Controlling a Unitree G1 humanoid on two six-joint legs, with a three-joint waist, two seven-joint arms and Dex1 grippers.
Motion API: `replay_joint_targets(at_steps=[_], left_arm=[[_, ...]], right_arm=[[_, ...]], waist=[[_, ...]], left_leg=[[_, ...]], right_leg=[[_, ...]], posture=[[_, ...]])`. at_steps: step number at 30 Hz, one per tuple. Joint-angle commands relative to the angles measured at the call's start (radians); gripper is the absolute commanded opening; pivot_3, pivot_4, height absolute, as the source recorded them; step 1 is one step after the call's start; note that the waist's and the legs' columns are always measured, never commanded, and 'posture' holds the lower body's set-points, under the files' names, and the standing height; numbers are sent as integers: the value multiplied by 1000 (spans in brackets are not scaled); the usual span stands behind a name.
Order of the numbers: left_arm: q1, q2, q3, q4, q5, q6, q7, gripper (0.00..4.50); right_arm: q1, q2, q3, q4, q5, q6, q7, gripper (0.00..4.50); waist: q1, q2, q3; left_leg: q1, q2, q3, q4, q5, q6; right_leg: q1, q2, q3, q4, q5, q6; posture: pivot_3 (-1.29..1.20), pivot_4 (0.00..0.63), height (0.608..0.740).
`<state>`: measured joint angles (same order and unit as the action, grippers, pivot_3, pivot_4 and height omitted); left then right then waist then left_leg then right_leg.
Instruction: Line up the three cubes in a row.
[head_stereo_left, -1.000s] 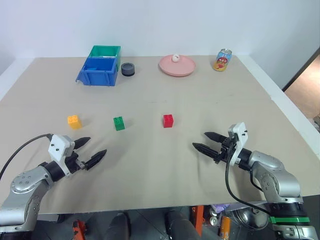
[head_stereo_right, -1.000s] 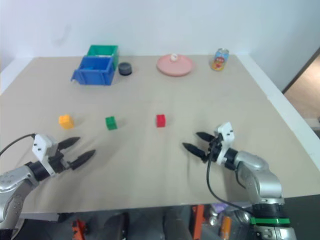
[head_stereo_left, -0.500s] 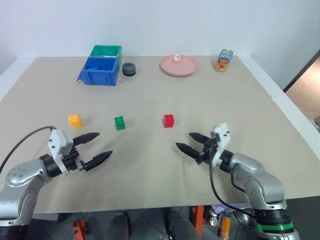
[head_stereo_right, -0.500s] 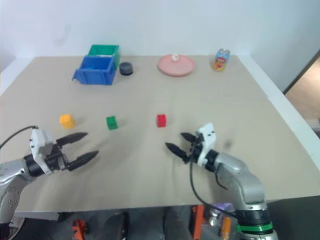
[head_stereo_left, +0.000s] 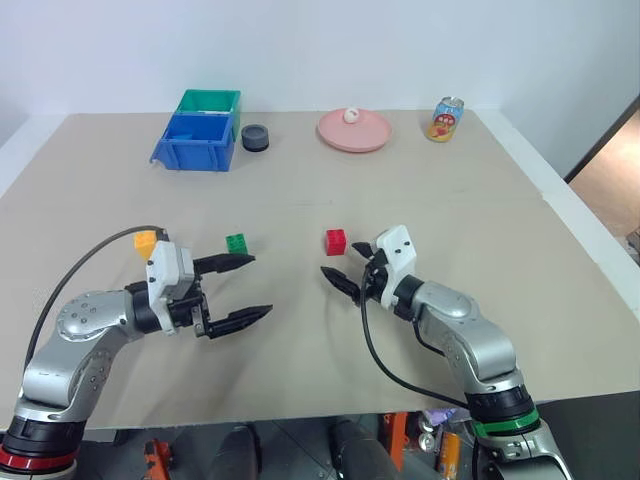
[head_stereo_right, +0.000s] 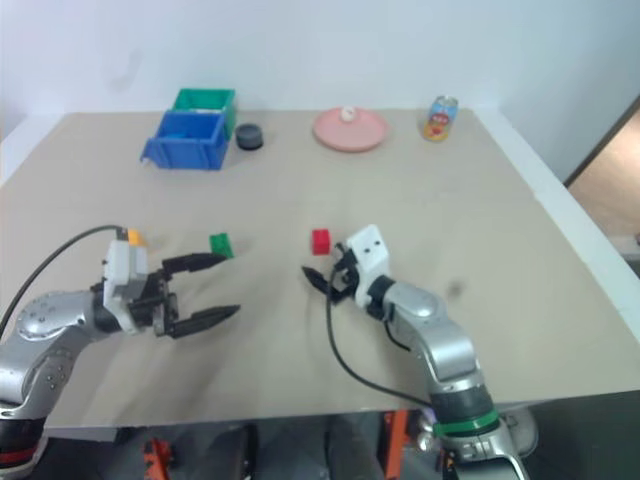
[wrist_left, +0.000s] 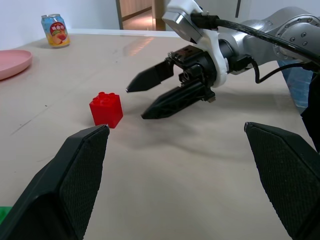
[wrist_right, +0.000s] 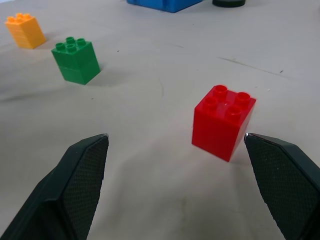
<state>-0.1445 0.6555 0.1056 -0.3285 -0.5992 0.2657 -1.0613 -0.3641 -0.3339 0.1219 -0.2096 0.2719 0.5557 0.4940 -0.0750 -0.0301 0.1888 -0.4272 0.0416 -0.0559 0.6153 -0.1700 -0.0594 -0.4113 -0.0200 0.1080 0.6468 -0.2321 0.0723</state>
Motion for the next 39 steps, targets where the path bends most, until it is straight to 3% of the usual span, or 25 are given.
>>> replay_joint_targets(at_steps=[1,7,12,19,39], left_arm=[[-7,-1,4,-11,5,-21,-3,4480],[-11,-12,2,-7,14,-26,8,4480],[11,-20,15,-26,8,-22,32,4480],[35,-18,32,-25,-3,-24,44,4480],[7,-26,23,-18,-14,-6,61,4480]], right_arm=[[-15,25,30,-18,-32,-38,-17,4500],[-29,64,54,52,-101,-93,-59,4500],[-52,105,-35,78,-70,-112,-115,4500],[18,70,-45,-61,64,-63,32,4500],[-14,129,-8,68,-106,-143,-125,4500]], waist=[[0,0,0],[0,0,0],[0,0,0],[0,0,0],[0,0,0]], left_leg=[[0,0,0,0,0,0],[1,3,0,0,0,0],[1,3,0,0,0,0],[1,4,0,0,0,0],[0,5,0,0,0,0]], right_leg=[[0,0,0,0,0,0],[0,3,0,0,2,-2],[0,3,0,0,2,-2],[0,4,0,0,1,-3],[-1,5,0,1,2,-4]], posture=[[0,150,736],[0,150,736],[0,150,736],[0,150,736],[0,150,736]])
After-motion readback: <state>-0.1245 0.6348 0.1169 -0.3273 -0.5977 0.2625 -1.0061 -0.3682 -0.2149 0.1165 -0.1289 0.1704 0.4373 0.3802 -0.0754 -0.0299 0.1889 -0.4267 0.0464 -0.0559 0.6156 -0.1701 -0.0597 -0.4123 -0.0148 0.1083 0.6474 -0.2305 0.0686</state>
